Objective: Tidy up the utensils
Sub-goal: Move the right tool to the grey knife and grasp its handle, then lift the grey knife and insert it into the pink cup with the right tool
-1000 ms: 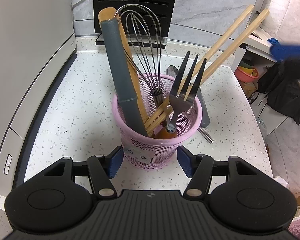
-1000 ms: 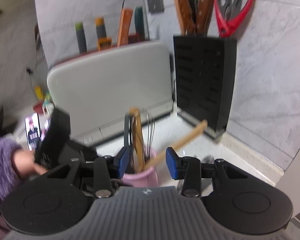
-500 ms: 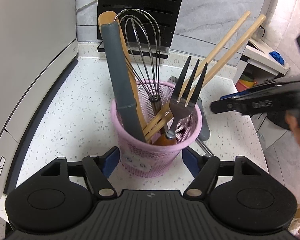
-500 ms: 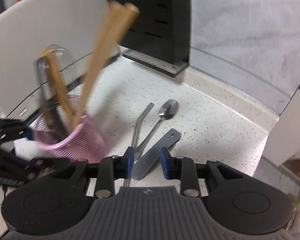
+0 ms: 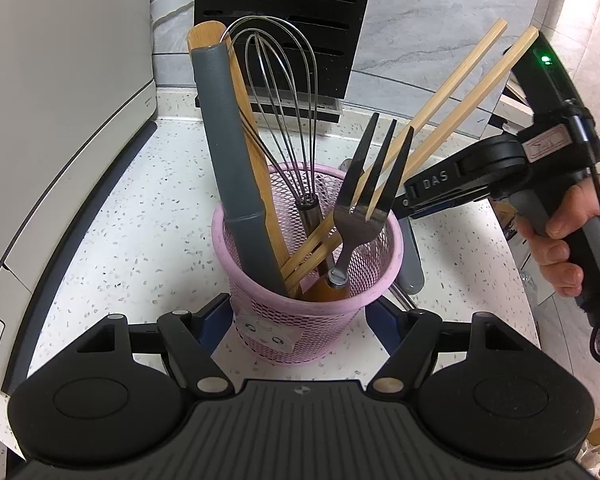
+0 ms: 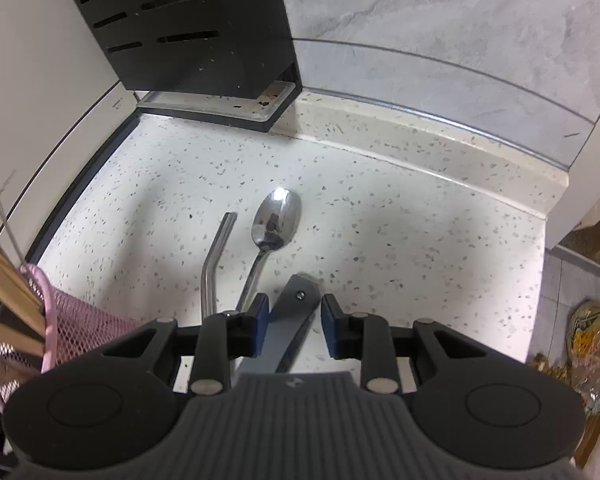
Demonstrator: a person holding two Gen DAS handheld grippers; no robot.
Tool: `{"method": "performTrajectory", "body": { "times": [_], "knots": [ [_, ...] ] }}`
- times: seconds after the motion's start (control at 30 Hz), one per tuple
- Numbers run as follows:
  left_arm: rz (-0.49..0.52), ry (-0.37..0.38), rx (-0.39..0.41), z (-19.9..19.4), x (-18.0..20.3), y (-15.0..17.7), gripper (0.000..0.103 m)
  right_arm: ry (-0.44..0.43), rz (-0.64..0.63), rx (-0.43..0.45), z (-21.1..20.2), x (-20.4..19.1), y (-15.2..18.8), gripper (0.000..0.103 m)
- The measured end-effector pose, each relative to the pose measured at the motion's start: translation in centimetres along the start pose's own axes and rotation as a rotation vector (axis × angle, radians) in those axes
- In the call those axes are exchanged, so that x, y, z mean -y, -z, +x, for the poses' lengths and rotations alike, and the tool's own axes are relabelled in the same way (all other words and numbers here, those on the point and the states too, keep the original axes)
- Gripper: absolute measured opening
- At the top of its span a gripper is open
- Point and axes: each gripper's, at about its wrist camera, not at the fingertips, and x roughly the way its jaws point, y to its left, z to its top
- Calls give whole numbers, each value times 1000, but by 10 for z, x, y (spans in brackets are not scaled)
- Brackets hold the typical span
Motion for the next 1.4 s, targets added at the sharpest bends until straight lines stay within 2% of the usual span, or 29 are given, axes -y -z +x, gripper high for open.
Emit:
{"method": "performTrajectory", "body": {
  "times": [0.27,0.43,0.57,0.67,1.07,1.4],
  "knots": [
    [-25,-5,7,-1,0,1,84,16,-34,-9,5,-9,-3,28],
    [-51,-7,12,-3,0,2,84,57,-96,-1,7,-19,-1,28],
    [-67,-13,15,-5,1,4,82,53,-112,10,6,-19,0,22],
    [-80,-15,24,-6,1,6,81,24,-89,17,2,-13,3,22],
    [-114,-5,45,-8,-1,9,79,-87,-43,145,-51,12,28,21],
    [-130,-7,47,-10,1,11,77,-201,-126,311,-125,-4,62,21]
  ]
}}
